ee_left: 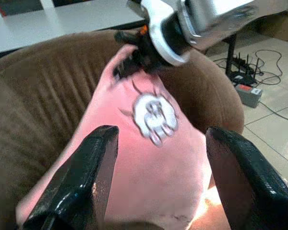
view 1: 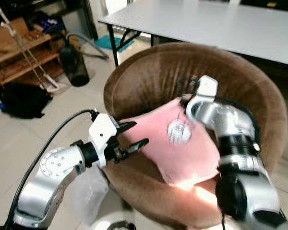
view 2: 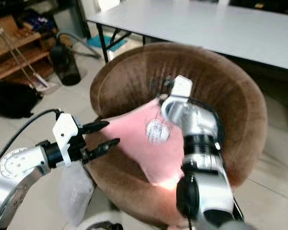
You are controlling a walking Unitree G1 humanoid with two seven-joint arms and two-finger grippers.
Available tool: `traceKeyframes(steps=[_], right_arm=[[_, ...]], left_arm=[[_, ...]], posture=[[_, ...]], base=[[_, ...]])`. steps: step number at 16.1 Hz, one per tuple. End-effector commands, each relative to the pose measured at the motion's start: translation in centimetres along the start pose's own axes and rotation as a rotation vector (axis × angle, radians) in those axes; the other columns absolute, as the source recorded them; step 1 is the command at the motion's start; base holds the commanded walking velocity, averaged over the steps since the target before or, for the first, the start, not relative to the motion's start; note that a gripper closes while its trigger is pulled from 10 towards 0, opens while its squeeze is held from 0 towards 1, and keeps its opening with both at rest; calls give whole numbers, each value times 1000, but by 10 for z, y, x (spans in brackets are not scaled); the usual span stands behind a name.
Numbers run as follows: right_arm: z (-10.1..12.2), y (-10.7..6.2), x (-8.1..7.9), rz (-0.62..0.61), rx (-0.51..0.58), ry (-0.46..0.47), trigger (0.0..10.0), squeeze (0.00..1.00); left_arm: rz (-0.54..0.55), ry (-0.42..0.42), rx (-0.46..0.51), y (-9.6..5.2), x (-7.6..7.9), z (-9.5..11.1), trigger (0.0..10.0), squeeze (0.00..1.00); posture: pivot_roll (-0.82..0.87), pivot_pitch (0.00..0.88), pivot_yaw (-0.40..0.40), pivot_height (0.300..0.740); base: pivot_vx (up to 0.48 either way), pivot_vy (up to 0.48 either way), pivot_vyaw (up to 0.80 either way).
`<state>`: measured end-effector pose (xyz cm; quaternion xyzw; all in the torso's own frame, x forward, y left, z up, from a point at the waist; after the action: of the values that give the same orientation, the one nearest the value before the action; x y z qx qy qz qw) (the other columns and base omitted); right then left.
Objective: Move the pillow to the sofa from floor
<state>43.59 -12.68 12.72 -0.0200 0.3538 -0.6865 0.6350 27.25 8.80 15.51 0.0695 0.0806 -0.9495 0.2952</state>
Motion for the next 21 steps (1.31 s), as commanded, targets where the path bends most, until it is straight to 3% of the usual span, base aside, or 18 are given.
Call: traceKeyframes(steps=[1, 3, 4, 5, 6, 7, 12, 13, 16, 17, 18, 19, 21], right_arm=[[29, 2, 8, -67, 140, 25, 10000, 0], [49, 3, 18, -140, 236, 40, 10000, 0], [63, 1, 40, -251, 311, 49, 10000, 0], [66, 0, 52, -303, 332, 40, 10000, 596], [65, 0, 56, -319, 336, 38, 10000, 596], [64, 1, 62, -325, 339, 42, 10000, 1000], [67, 2, 68, -295, 380, 90, 10000, 1000], [71, 0, 70, -296, 403, 137, 10000, 1000], [84, -4, 66, -267, 451, 136, 10000, 992], [90, -4, 52, -202, 471, 82, 10000, 0], [90, -3, 31, -107, 510, -65, 10000, 0], [86, -4, 20, -58, 534, -151, 10000, 0], [70, -6, 12, 21, 576, -219, 10000, 0]], left_arm=[[11, 9, -6, -3, -1, 2, 10000, 0], [27, 12, -10, -4, -3, 1, 10000, 0], [46, 15, -13, -6, -5, 1, 10000, 0], [51, 16, -16, -7, -5, 1, 10000, 0], [51, 16, -17, -7, -5, 1, 10000, 0], [51, 15, -17, -8, -4, 1, 10000, 0], [50, 16, -18, -8, -3, 0, 10000, 0], [50, 16, -18, -8, -3, 0, 10000, 0], [56, 21, -15, -7, -5, 0, 10000, 0], [79, 28, -13, -5, -7, -1, 10000, 0], [231, 7, -10, -3, -23, -7, 10000, 0], [335, -21, -33, -3, -34, -15, 10000, 0], [468, 6, -62, -5, -47, -25, 10000, 0]], posture=[[35, 107, 55, 740], [42, 114, 47, 740], [48, 116, 42, 740], [49, 117, 41, 740], [49, 117, 40, 740], [52, 118, 39, 740], [49, 113, 48, 740], [48, 111, 50, 740], [48, 106, 48, 740], [47, 102, 41, 740], [43, 98, 37, 740], [31, 95, 40, 740], [9, 91, 41, 740]], base=[[0, 0, 0], [0, 0, 0], [0, 0, 0], [0, 0, 0], [0, 0, 0], [0, 0, 0], [0, 0, 0], [0, 0, 0], [0, 0, 0], [0, 0, 0], [0, 0, 0], [0, 0, 0], [0, 0, 0]])
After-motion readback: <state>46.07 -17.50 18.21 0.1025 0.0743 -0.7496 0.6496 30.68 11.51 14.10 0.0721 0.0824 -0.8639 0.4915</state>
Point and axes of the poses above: a point about 5 cm out from each wrist's last joint towards the gripper, its own y axis pointing out of the wrist towards the gripper, its own z axis along the axis of the wrist's last joint, x = y × z, the point moved 6 cm from there along y, pointing out of the wrist towards the gripper, and after that the axes turned 2 degrees about y, right-handed, at the moved point
